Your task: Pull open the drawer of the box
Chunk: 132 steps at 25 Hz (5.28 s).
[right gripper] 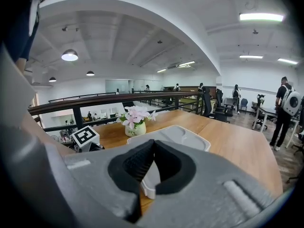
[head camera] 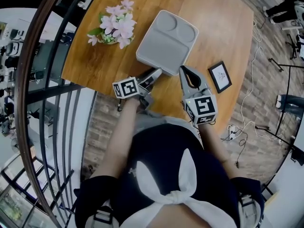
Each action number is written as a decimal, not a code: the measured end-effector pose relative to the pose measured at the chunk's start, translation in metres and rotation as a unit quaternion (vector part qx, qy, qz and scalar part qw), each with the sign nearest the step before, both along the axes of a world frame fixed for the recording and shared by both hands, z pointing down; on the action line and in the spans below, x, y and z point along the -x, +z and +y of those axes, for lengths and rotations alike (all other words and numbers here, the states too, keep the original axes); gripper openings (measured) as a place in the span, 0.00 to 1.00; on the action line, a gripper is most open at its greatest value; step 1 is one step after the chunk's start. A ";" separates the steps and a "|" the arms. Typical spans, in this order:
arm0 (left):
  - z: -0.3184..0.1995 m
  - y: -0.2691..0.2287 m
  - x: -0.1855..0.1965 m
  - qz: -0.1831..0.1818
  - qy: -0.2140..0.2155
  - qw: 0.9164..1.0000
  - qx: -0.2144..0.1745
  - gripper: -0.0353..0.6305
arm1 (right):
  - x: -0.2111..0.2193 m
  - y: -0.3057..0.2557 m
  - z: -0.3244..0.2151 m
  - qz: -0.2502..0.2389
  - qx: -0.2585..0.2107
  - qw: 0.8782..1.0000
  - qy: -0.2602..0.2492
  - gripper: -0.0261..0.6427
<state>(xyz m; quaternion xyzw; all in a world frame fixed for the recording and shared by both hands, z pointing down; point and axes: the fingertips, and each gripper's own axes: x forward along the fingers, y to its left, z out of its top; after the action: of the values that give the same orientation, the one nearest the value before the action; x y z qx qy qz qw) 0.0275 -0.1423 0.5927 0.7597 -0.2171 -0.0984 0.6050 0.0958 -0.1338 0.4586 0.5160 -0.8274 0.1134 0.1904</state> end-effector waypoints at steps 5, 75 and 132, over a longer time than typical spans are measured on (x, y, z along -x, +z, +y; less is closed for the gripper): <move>0.001 0.000 0.000 0.005 -0.001 1.000 0.002 0.40 | -0.002 0.000 0.000 -0.001 -0.001 1.000 0.001 0.04; 0.023 0.004 0.014 0.054 -0.055 0.992 0.104 0.30 | 0.004 0.010 0.002 0.007 0.000 1.000 -0.017 0.04; 0.041 0.008 0.030 0.039 -0.056 0.992 0.107 0.30 | 0.006 0.025 0.011 0.015 0.013 1.000 -0.019 0.04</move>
<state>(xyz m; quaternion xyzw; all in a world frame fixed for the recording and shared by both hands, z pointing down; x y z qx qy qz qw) -0.0030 -0.1017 0.6004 0.6727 -0.2445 -0.1376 0.6847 0.0896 -0.1228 0.4834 0.4997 -0.8324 0.1126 0.2116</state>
